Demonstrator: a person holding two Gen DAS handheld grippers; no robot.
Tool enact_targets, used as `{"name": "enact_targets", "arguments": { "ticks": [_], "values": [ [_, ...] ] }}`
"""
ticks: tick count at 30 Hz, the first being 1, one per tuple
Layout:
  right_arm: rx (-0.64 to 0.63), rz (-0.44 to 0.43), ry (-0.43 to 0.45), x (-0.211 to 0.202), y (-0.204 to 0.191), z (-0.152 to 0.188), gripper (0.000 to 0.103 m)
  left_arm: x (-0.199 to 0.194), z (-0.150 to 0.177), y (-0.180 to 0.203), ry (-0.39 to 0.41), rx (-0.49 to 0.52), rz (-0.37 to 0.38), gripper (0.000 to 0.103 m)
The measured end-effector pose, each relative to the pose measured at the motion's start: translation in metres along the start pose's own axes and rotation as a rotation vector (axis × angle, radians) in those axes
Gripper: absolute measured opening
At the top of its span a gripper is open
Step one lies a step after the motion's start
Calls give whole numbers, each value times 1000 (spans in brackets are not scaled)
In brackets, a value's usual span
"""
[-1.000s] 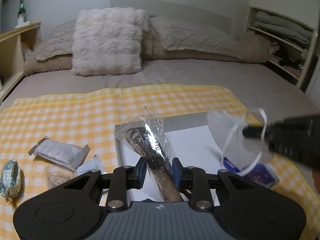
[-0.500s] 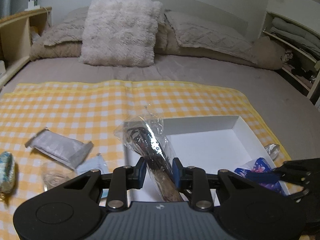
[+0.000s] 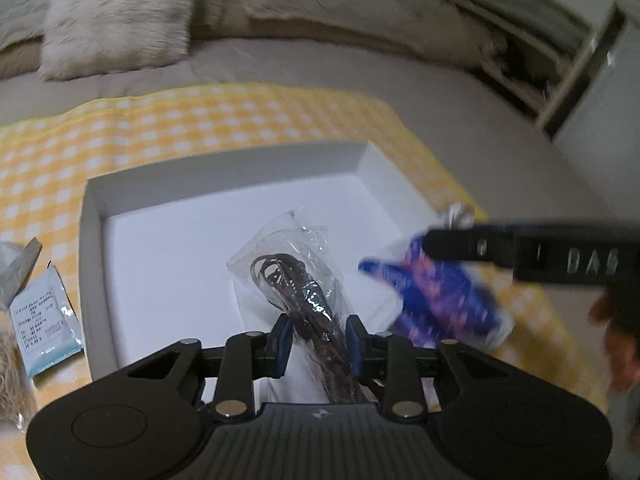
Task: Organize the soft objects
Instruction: 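Lower the bagged cable into the tray and open the left tool while the right tool releases the mask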
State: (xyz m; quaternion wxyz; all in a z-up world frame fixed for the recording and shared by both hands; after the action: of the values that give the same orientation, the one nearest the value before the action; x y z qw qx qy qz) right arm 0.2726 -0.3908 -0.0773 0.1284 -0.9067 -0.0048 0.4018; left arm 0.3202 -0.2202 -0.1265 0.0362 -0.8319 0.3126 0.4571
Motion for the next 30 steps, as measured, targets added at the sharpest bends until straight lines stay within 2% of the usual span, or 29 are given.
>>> {"name": "enact_targets", "arguments": {
  "ticks": [2, 3, 4, 5, 13, 18, 20, 23, 26, 30],
  "values": [
    [-9, -2, -12, 0, 1, 2, 62, 5, 5, 6, -29, 39, -33, 52],
    [-14, -3, -18, 1, 1, 3, 62, 6, 7, 8, -43, 48, -50, 64],
    [-19, -4, -25, 3, 0, 3, 62, 6, 9, 9, -49, 54, -68, 71],
    [-25, -5, -32, 4, -2, 5, 62, 5, 9, 8, -46, 57, -80, 73],
    [-79, -14, -69, 2, -8, 14, 62, -16, 12, 3, -27, 49, -132, 75],
    [-127, -136, -162, 8, -20, 24, 43, -33, 12, -6, -12, 26, -161, 75],
    [-155, -163, -206, 16, -27, 29, 28, -39, 13, -12, -6, 9, -173, 75],
    [-214, -224, -285, 29, -41, 39, 22, -46, 15, -22, 0, -3, -191, 75],
    [-312, -199, -322, 42, -56, 50, 22, -49, 15, -30, 0, -11, -203, 75],
    [-337, -152, -353, 61, -60, 56, 17, -52, 17, -38, -1, -18, -203, 75]
  ]
}}
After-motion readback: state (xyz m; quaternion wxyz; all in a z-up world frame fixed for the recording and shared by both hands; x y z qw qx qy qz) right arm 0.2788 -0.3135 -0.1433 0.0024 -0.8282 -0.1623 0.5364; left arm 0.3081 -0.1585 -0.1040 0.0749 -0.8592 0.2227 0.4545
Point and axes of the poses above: each gripper's, at about its wrist camera, not at the fingertips, and x roughly the way its jaws point, y to its right, z to its underside, the point moved 2 cm from there along x, roughly the way its jaws point, and after that the axes turned 2 degrees about -z, right-handed, at the moved point
